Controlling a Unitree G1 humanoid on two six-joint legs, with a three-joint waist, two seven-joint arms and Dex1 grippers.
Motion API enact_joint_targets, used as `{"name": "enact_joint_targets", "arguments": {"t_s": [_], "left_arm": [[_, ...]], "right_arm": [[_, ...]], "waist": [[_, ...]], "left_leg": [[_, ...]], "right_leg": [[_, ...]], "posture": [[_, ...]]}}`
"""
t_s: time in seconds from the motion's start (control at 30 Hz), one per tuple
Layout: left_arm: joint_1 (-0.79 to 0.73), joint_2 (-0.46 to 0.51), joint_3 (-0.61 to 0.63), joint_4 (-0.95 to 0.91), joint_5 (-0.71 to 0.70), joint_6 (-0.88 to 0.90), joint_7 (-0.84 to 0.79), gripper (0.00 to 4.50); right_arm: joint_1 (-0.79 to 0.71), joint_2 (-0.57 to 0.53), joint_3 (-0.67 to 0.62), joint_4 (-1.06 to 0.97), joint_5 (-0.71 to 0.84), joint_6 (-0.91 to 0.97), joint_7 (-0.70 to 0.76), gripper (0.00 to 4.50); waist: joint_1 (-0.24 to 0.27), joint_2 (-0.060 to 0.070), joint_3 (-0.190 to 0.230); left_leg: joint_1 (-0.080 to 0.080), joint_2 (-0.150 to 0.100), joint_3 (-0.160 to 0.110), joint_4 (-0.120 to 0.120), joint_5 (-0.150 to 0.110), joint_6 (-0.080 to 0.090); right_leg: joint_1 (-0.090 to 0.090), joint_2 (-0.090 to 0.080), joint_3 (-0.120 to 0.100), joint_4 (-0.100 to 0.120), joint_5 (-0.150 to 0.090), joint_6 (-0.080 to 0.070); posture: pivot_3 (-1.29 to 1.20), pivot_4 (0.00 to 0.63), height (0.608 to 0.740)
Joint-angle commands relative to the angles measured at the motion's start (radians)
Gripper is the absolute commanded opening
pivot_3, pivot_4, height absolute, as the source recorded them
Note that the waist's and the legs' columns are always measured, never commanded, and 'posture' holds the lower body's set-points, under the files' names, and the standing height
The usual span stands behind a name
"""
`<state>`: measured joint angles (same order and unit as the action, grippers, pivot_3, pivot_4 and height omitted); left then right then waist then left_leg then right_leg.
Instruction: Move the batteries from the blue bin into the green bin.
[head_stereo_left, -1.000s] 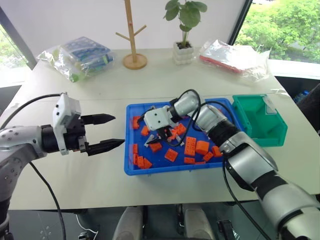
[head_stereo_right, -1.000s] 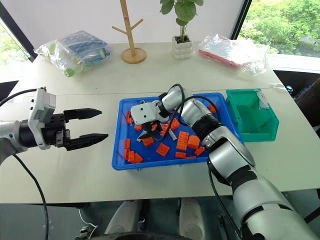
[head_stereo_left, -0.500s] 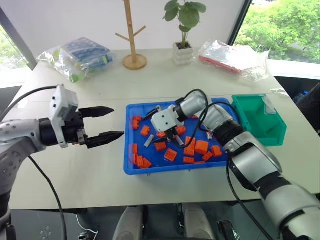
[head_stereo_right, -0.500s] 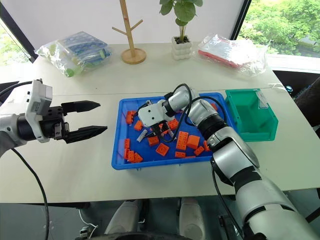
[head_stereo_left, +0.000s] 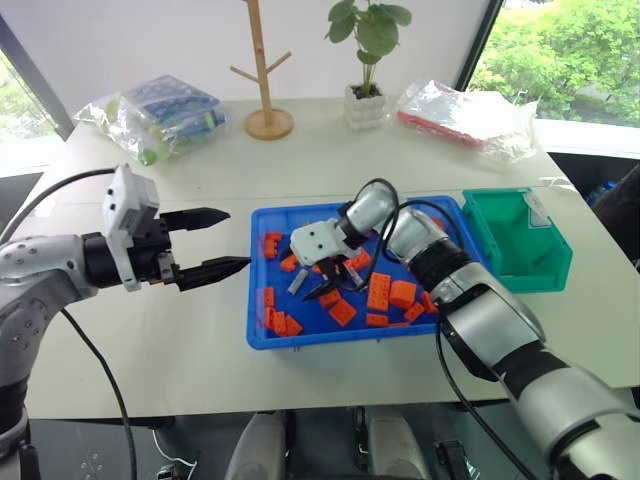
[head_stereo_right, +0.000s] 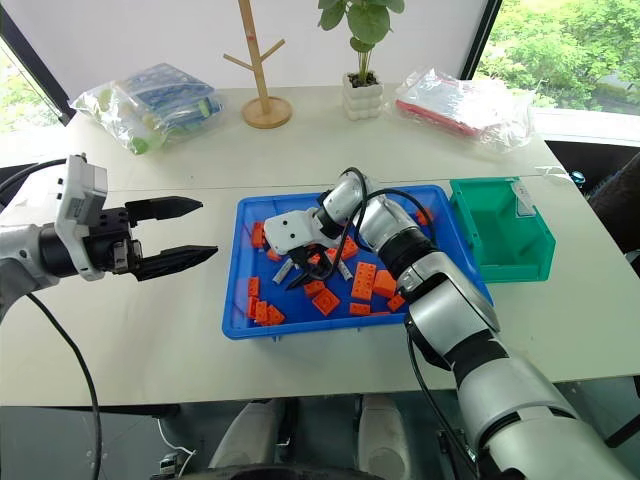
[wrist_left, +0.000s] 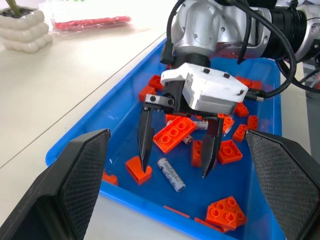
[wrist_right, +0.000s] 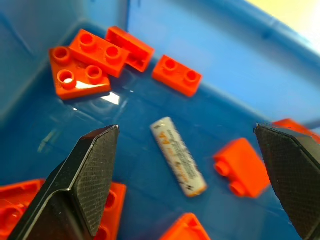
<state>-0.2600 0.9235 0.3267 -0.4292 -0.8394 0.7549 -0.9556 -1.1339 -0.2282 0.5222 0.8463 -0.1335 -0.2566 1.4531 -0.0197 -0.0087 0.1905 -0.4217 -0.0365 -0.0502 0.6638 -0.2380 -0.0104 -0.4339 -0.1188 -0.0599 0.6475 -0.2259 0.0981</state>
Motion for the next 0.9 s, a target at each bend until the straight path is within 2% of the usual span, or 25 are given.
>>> {"name": "enact_joint_targets", "arguments": {"t_s": [0.03, 0.07, 0.17, 0.4, 0.63, 0.8, 0.9], "left_arm": [[-0.004, -0.001, 0.016, -0.021, -0.008, -0.016, 0.008, 4.5], [-0.001, -0.002, 0.018, -0.022, -0.008, -0.016, 0.009, 4.5], [0.009, -0.002, 0.024, -0.026, -0.008, -0.017, 0.011, 4.5], [0.023, -0.002, 0.025, -0.033, -0.008, -0.022, 0.012, 4.5], [0.009, -0.004, 0.013, -0.014, -0.002, -0.031, 0.005, 4.5], [-0.003, -0.007, -0.009, -0.003, 0.007, -0.039, -0.003, 4.5], [-0.027, -0.007, -0.025, 0.012, 0.012, -0.043, -0.009, 4.5]], "right_arm": [[-0.049, 0.016, -0.025, 0.053, -0.009, -0.024, -0.007, 4.42], [-0.053, 0.019, -0.024, 0.074, -0.016, -0.033, -0.015, 4.42], [-0.06, 0.028, -0.025, 0.116, -0.031, -0.053, -0.028, 3.55], [-0.034, 0.037, -0.021, 0.128, -0.056, -0.079, -0.025, 0.01], [-0.001, 0.026, -0.033, 0.067, -0.043, -0.035, 0.015, 0.01], [0.017, -0.01, -0.066, -0.059, 0.002, 0.077, 0.069, 0.01], [0.014, -0.016, -0.071, -0.094, 0.012, 0.13, 0.088, 0.79]], "waist": [[-0.001, 0.0, 0.0], [-0.001, 0.0, 0.0], [-0.002, 0.0, 0.0], [-0.001, 0.0, 0.0], [0.0, 0.0, 0.0], [-0.001, 0.0, 0.0], [-0.001, 0.0, 0.0]], "left_leg": [[0.0, 0.0, 0.0, 0.0, 0.0, 0.0], [0.0, 0.0, 0.0, 0.0, 0.0, 0.0], [0.0, 0.0, 0.0, 0.0, 0.0, 0.0], [0.0, 0.0, 0.0, 0.0, 0.0, 0.0], [0.0, 0.0, 0.0, 0.0, 0.0, 0.0], [0.0, 0.0, 0.0, 0.0, 0.0, 0.0], [0.0, 0.0, 0.0, 0.0, 0.0, 0.0]], "right_leg": [[0.0, 0.0, 0.0, 0.0, 0.0, 0.0], [0.0, 0.0, 0.0, 0.0, 0.0, 0.0], [0.0, 0.0, 0.0, 0.0, 0.0, 0.0], [-0.001, 0.0, 0.0, 0.0, 0.0, 0.0], [0.0, 0.0, 0.0, 0.0, 0.0, 0.0], [-0.001, 0.0, 0.001, 0.0, 0.0, 0.0], [0.0, 0.0, 0.001, 0.0, 0.0, 0.0]], "posture": [[0.0, 0.15, 0.692], [0.0, 0.15, 0.692], [0.0, 0.15, 0.692], [0.0, 0.15, 0.692], [0.0, 0.15, 0.692], [0.0, 0.15, 0.692], [0.0, 0.15, 0.692]]}}
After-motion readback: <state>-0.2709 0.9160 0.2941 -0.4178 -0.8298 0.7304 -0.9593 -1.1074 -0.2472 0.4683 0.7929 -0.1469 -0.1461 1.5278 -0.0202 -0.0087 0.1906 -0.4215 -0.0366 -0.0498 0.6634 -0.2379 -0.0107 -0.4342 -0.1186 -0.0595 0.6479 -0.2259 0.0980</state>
